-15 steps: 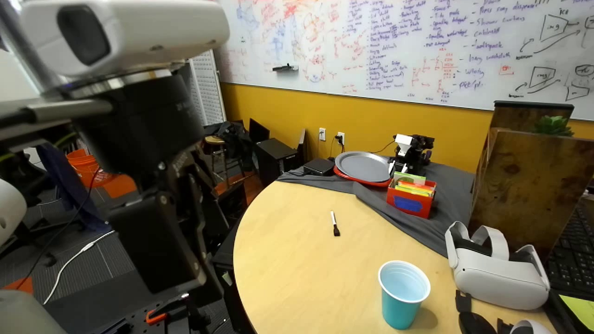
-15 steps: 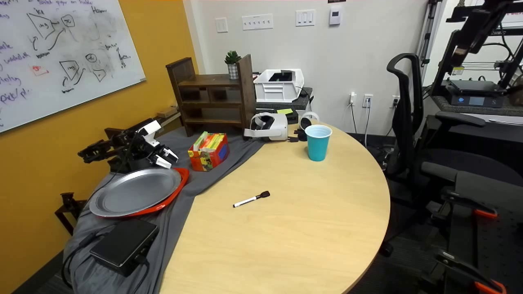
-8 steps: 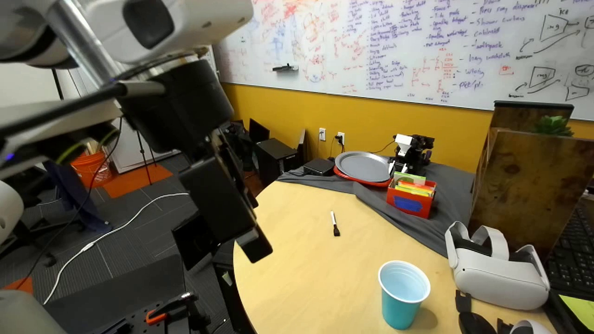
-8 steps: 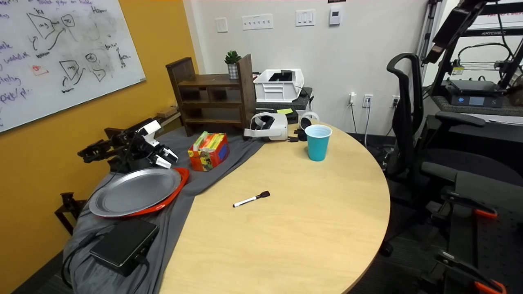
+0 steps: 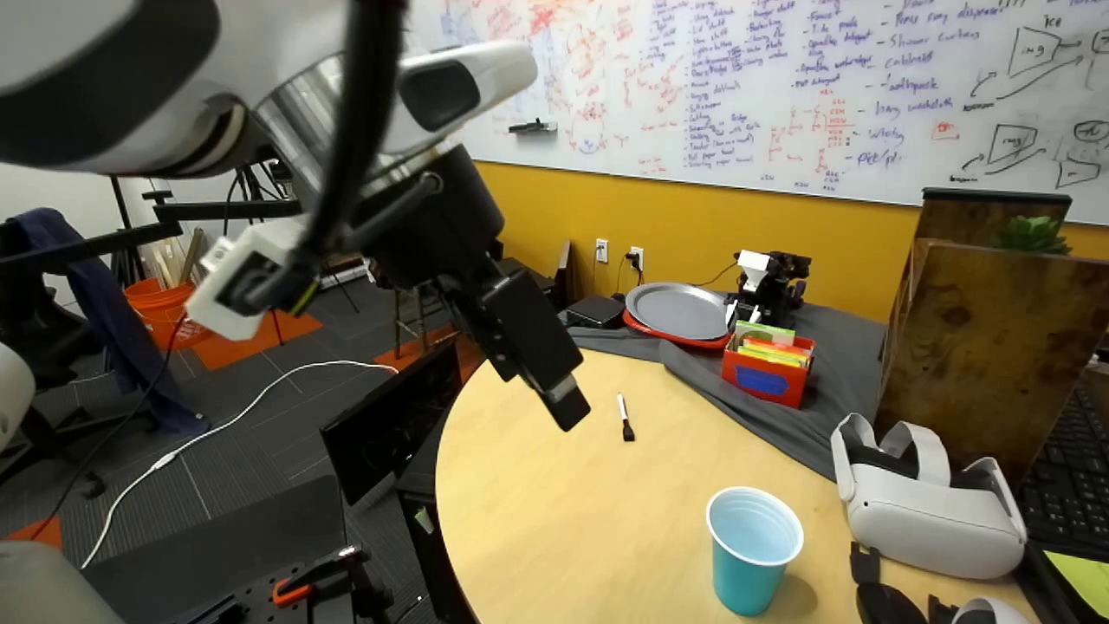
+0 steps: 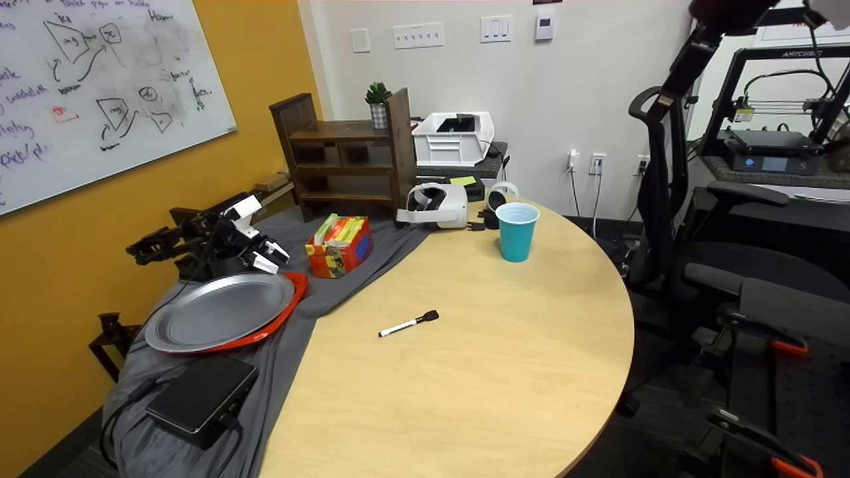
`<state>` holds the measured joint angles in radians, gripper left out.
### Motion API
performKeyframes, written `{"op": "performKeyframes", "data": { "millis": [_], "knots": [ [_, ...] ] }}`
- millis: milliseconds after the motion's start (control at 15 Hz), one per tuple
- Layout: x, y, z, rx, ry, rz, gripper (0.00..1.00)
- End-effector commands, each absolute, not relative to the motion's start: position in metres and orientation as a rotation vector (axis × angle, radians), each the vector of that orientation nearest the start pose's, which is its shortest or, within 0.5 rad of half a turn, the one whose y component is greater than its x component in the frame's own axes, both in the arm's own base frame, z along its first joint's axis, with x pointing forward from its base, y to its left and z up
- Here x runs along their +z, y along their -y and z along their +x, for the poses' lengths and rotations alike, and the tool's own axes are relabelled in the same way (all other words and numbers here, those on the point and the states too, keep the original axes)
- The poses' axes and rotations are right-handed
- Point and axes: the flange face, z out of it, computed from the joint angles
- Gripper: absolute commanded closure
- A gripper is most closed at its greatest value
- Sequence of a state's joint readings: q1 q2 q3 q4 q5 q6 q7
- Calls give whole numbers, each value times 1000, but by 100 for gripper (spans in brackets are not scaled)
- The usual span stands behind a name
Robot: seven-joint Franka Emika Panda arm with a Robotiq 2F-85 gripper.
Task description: Get the marker from the table and place it in the blue cup
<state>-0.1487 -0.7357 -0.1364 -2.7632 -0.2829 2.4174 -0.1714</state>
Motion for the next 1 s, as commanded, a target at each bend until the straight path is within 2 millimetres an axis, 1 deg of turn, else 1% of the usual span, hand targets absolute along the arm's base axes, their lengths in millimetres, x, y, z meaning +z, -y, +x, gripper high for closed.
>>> {"op": "performKeyframes", "data": {
  "millis": [0, 267, 467, 733, 933],
  "knots": [
    [443, 85, 361, -582, 383, -3291, 0],
    [424, 64, 379, -533, 674, -3248, 0],
    [413, 50, 390, -502, 857, -3213, 0],
    [398, 34, 408, -479, 1048, -3152, 0],
    [391, 24, 423, -497, 1195, -3102, 0]
  ]
}}
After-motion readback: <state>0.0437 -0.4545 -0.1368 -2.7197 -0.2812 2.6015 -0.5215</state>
